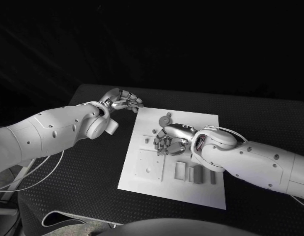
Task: Assemble the parts on the task board
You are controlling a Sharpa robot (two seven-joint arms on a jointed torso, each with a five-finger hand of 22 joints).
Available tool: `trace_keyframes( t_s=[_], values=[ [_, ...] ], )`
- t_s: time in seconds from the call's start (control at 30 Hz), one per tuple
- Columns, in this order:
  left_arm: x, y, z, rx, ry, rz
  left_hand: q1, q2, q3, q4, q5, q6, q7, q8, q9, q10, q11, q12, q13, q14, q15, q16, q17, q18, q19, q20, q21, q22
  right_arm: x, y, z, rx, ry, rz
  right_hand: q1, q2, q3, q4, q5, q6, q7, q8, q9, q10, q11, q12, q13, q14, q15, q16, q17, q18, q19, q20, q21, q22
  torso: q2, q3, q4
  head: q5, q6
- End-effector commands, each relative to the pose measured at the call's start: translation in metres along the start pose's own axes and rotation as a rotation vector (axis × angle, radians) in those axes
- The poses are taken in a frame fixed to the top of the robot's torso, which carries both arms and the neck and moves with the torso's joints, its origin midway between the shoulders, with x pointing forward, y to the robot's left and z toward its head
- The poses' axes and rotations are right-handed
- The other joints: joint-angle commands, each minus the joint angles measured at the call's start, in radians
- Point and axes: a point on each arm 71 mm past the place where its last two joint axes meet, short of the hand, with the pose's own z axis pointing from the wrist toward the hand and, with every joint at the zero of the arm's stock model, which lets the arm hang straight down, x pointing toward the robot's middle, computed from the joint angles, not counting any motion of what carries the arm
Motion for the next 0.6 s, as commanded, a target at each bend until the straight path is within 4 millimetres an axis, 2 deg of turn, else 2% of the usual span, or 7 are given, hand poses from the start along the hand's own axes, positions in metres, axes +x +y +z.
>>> trace_keyframes(
  t_s=[0.03,0.23,0.37,0.6],
  values=[
    [0.0012,-0.0027,0.0011,0.010,0.003,-0.008,-0.003,0.004,-0.006,0.001,0.003,-0.007,0.001,0.002,-0.002,-0.009,0.000,0.000,-0.001,0.003,0.004,-0.007,0.002,0.011,0.005,0.004,0.002,-0.001,0.0049,0.0001,0.0012,0.011,0.046,-0.047,0.004,0.006,0.003,-0.001,0.003,-0.005,0.001,-0.001,0.001,0.001,0.001,-0.006,0.001,0.002,-0.004,0.004,0.002,0.006,0.005,-0.001,0.005,0.025,-0.001,0.0003,-0.0007,0.001,-0.004],
    [0.0017,-0.0034,0.0015,0.010,0.004,-0.008,-0.003,0.004,-0.006,0.001,0.003,-0.008,0.001,0.002,-0.002,-0.010,0.000,0.000,-0.001,0.003,0.004,-0.008,0.002,0.012,0.006,0.004,0.002,-0.002,0.0099,0.0012,0.0024,0.009,0.060,-0.049,0.004,0.006,0.003,-0.001,0.003,-0.005,0.001,-0.001,0.001,0.002,0.001,-0.006,0.002,0.002,-0.004,0.005,0.002,0.006,0.005,-0.001,0.006,0.025,-0.001,0.0013,-0.0008,0.004,-0.010],
    [0.0025,-0.0036,0.0021,0.011,0.008,-0.009,-0.003,0.004,-0.006,0.001,0.003,-0.008,0.001,0.002,-0.002,-0.010,0.000,0.000,-0.001,0.003,0.004,-0.008,0.003,0.012,0.006,0.004,0.002,-0.002,0.0121,0.0023,0.0038,0.007,0.064,-0.045,0.003,0.006,0.002,0.000,0.003,-0.005,0.001,-0.001,0.002,0.002,0.001,-0.006,0.002,0.002,-0.004,0.005,0.003,0.006,0.005,-0.001,0.007,0.025,-0.003,0.0007,-0.0014,0.005,-0.013],
    [0.0040,-0.0042,0.0026,0.013,0.011,-0.010,-0.004,0.004,-0.006,0.001,0.003,-0.008,0.001,0.002,-0.002,-0.010,0.000,0.000,-0.001,0.002,0.004,-0.009,0.003,0.012,0.006,0.005,0.002,-0.003,0.0143,0.0028,0.0053,0.008,0.070,-0.048,0.003,0.007,0.002,-0.001,0.003,-0.005,0.001,-0.001,0.002,0.002,0.001,-0.007,0.002,0.002,-0.005,0.005,0.003,0.006,0.005,-0.001,0.007,0.025,-0.002,0.0001,-0.0007,0.005,-0.013]
  ],
)
